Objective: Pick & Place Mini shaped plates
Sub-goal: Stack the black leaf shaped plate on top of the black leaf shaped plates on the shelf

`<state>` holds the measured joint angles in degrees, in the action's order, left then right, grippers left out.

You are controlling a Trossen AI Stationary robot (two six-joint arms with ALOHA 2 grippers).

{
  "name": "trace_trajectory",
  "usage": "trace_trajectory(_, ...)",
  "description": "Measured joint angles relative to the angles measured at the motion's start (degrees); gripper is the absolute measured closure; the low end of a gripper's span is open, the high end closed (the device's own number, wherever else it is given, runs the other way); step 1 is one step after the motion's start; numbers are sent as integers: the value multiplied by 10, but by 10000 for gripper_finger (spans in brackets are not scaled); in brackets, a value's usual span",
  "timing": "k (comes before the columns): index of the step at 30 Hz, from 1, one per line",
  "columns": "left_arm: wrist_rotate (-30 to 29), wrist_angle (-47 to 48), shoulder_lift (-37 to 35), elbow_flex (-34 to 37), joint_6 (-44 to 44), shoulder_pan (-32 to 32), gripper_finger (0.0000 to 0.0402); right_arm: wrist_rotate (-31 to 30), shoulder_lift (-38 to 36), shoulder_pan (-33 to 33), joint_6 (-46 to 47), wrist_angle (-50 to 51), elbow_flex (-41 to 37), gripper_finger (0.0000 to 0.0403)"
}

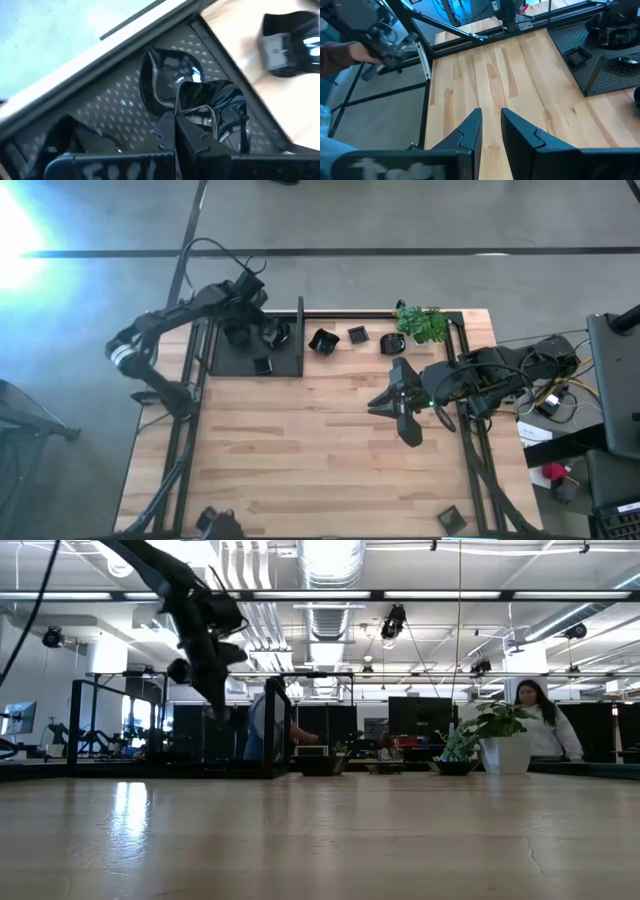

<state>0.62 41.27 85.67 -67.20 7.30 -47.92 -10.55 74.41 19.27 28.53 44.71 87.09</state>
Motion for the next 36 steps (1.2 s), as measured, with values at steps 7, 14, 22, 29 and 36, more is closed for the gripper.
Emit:
trace_trajectory(7, 0, -17, 79, -42, -89, -15, 402, 0, 0, 0, 0, 0, 0, 335)
trace_trajectory(14, 0, -28, 140, -83, -121, -19, 402, 0, 0, 0, 14, 0, 0, 335)
trace_trajectory(22, 2, -23, 176, -105, -155, -25, 402, 0, 0, 0, 46, 0, 0, 335)
trace_trajectory(29, -4, -23, 174, -105, -175, -25, 401, 0, 0, 0, 47, 0, 0, 335)
trace_trajectory(36, -7, -21, 173, -105, -182, -25, 377, 0, 0, 0, 49, 0, 0, 335)
